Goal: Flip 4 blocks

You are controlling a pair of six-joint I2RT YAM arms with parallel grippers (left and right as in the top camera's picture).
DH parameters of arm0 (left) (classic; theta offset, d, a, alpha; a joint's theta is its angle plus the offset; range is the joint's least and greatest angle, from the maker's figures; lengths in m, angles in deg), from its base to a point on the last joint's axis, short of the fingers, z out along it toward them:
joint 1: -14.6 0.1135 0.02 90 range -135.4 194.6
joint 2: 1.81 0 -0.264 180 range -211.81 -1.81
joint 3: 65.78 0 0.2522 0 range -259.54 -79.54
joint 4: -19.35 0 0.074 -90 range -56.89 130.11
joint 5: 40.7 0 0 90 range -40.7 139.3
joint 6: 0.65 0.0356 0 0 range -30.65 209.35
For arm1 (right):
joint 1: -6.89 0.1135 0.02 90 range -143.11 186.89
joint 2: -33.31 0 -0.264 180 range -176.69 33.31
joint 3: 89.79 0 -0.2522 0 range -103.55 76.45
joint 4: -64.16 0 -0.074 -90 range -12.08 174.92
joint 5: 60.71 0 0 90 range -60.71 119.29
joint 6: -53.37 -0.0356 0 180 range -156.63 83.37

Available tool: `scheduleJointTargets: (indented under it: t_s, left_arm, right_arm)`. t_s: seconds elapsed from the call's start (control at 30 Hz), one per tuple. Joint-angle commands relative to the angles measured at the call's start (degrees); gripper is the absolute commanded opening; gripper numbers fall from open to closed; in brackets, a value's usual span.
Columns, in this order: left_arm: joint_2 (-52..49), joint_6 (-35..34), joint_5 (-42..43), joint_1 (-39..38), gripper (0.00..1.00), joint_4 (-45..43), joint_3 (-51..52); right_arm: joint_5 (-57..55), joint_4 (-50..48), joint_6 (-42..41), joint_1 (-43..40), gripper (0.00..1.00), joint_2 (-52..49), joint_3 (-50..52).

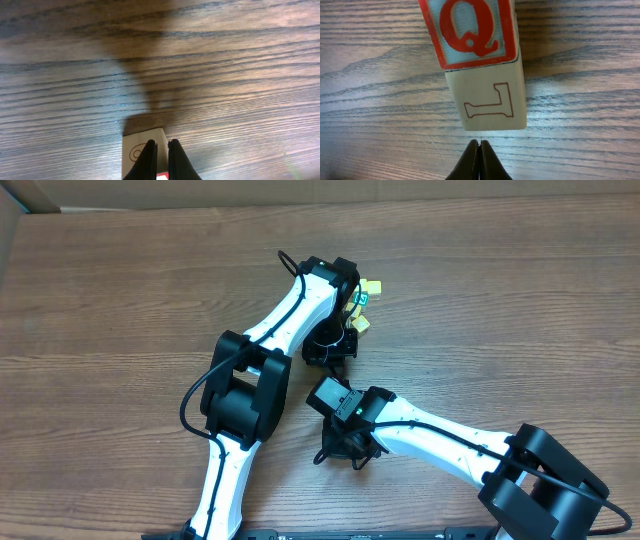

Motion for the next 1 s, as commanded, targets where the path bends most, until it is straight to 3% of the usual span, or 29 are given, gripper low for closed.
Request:
scheduleJointTargets:
  t_s: [0.0, 0.53, 0.87, 0.97]
  left_arm:
    - [-0.50, 1.09, 0.72, -0.22, 0.04, -0.24, -0.02]
    - [-0.50, 1.49, 0.04, 0.79, 0.04, -1.01, -1.22]
    - [-0.48, 1.49, -6.58, 9.18, 0.04, 9.38, -21.05]
    - [-0.48, 1.49, -7.32, 13.66, 0.19, 12.09, -25.86]
  right_arm:
    - [-0.15, -0.35, -1.55, -0.39, 0.04, -0.17, 0.46]
    - [0.09, 0.26, -1.25, -0.39, 0.07, -0.15, -0.26]
    - [-1.42, 18.60, 14.08, -6.29, 0.17, 1.53, -20.26]
    - [-3.58, 22.40, 18.93, -11.52, 0.22, 1.53, -24.33]
